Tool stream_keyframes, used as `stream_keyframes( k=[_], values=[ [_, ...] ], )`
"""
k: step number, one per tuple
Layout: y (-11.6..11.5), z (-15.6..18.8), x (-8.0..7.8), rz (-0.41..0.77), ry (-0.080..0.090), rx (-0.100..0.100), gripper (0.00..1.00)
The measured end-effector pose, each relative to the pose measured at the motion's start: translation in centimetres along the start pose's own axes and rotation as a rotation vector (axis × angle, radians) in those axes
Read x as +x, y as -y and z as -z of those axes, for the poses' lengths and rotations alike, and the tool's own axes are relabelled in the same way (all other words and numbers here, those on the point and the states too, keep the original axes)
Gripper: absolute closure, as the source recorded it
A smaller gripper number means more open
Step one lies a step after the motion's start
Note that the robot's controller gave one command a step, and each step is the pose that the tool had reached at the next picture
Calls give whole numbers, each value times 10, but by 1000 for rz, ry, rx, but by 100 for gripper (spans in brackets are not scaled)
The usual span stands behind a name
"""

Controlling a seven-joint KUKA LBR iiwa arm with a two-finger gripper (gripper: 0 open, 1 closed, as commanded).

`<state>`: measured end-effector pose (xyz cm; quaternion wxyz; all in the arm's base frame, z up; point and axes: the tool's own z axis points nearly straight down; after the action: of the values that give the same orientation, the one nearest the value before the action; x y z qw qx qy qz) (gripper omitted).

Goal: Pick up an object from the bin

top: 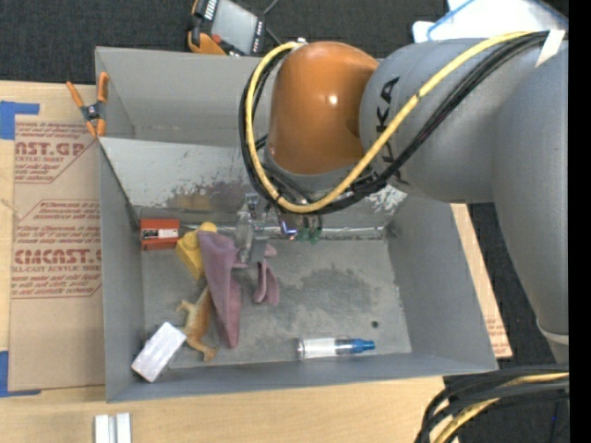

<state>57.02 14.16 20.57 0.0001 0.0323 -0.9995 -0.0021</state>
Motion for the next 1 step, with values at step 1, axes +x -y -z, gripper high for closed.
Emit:
stream_keyframes(
  k=[1],
  values=[
    [-2, -83, 10, -14, -2, 0, 100]
  ],
)
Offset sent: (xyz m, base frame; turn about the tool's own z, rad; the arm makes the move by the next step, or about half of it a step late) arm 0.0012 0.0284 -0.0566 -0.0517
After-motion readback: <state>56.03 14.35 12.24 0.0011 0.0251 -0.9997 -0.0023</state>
